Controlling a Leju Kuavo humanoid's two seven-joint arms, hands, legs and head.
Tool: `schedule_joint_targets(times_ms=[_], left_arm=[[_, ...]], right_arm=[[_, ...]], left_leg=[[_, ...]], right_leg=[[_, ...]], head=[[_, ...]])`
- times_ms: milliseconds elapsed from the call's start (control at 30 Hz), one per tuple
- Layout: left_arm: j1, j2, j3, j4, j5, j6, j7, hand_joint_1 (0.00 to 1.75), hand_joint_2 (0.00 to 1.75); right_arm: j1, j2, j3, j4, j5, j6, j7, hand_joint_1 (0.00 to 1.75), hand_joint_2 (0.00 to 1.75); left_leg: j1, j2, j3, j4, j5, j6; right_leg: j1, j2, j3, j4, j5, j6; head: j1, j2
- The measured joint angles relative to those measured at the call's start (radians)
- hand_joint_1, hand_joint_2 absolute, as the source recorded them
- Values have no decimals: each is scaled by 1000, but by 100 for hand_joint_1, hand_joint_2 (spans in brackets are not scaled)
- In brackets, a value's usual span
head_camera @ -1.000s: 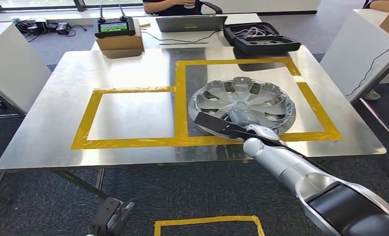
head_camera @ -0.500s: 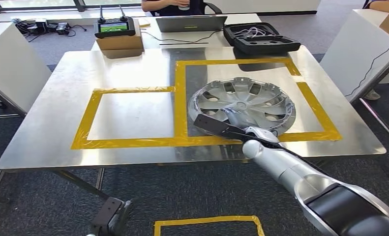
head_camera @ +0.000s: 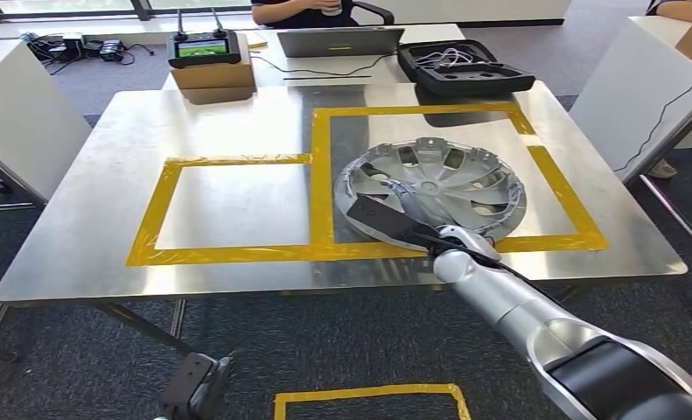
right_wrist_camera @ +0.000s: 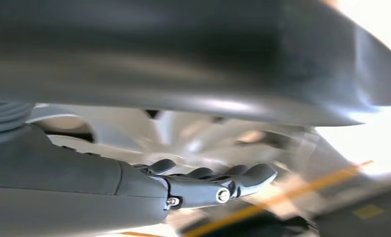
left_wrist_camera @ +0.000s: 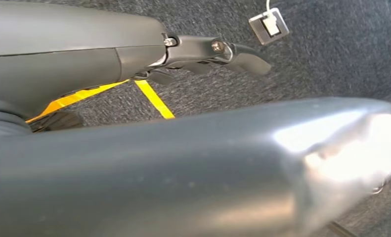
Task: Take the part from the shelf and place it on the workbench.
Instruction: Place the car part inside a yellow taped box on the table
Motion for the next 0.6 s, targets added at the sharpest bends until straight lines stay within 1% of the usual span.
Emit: schedule_joint_targets(times_ms=[100, 267, 367, 433, 500, 600], left_arm=[[18, 0, 18, 1, 3, 8, -24, 0, 0], [42, 0, 37, 3, 4, 11, -50, 0, 0], [49, 0, 45, 4, -1, 11, -55, 0, 0], [52, 0, 52, 5, -3, 13, -57, 0, 0], [54, 0, 57, 6, -3, 15, -59, 0, 0], [56, 0, 61, 7, -5, 17, -60, 0, 0]], right_arm=[[98, -19, -38, -206, -54, -35, -60, 0, 0], [303, -62, -98, -596, -102, -65, -100, 0, 0], [424, -78, -140, -797, -174, -10, -144, 0, 0], [489, -83, -162, -901, -214, 35, -176, 0, 0], [535, -87, -174, -980, -223, 58, -197, 0, 0], [585, -91, -180, -1066, -224, 74, -206, 0, 0]], left_leg=[[0, 0, 0, 0, -1, 1], [0, 0, 0, 0, -2, 3], [0, 0, -1, 0, -3, 3], [0, 0, -1, 0, -3, 3], [0, 0, 0, 0, -3, 3], [0, 0, 0, 0, -3, 3]], right_leg=[[0, 0, 0, 0, -1, 0], [0, 0, 0, -1, -2, 0], [0, 0, 0, -1, -2, 1], [0, 0, 0, -1, -2, 1], [0, 0, 0, -2, -2, 1], [0, 0, 1, -2, -2, 1]], head=[[0, 0], [0, 0], [0, 0], [0, 0], [0, 0], [0, 0]])
